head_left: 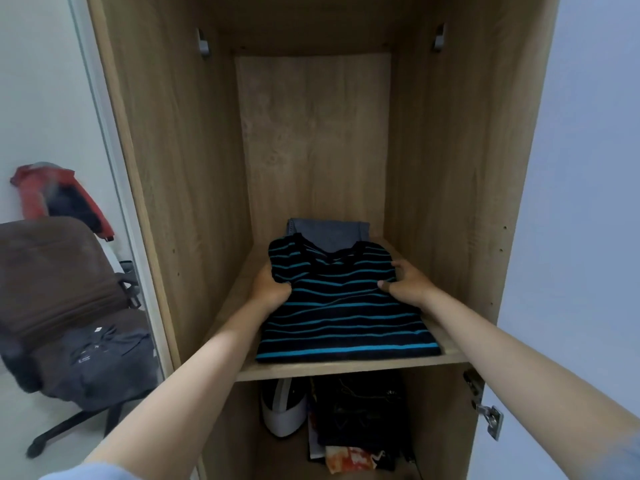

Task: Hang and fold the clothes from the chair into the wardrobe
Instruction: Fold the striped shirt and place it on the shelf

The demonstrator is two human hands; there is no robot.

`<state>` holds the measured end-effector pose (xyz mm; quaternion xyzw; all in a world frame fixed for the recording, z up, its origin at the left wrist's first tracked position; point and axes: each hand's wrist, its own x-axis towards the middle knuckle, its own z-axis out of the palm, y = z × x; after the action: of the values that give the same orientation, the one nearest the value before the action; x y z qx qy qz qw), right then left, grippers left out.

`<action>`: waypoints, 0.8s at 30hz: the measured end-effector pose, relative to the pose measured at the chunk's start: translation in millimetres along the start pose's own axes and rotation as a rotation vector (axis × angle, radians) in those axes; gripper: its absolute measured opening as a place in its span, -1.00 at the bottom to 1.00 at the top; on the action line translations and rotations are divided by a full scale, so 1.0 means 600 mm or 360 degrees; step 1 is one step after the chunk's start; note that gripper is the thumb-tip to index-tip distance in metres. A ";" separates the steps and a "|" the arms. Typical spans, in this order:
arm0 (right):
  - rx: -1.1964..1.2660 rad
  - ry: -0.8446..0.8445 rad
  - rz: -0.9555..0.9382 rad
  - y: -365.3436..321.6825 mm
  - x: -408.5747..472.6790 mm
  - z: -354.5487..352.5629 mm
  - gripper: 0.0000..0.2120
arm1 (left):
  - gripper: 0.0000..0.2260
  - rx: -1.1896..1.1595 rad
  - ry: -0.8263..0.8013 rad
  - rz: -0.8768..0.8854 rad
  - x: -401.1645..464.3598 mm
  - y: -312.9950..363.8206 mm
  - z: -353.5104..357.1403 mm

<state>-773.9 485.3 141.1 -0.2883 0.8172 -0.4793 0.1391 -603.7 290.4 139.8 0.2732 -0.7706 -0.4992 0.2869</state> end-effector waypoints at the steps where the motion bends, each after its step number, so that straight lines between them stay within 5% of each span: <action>1: -0.0131 -0.0020 -0.0024 -0.002 -0.009 -0.001 -0.35 | -0.54 0.0090 0.0080 -0.0100 -0.014 0.003 -0.003; 6: -0.0751 -0.0079 -0.0109 -0.003 -0.066 0.001 -0.26 | -0.48 0.0640 0.0108 -0.0324 -0.087 0.018 -0.023; 10: -0.1029 0.0083 -0.0165 0.014 -0.114 0.014 -0.37 | -0.36 0.1135 -0.0039 -0.0185 -0.138 0.030 -0.027; 17: -0.1022 0.0216 -0.0408 0.045 -0.177 0.013 -0.48 | -0.29 0.0866 -0.0203 0.0024 -0.193 0.003 -0.036; 24: -0.1173 0.0228 -0.0650 0.044 -0.178 0.006 -0.50 | -0.41 0.1194 -0.0140 0.0246 -0.202 0.012 -0.032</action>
<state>-695.8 557.0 111.3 -0.4406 0.8676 -0.1917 -0.1282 -507.8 367.0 132.0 0.2787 -0.9296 -0.1707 0.1702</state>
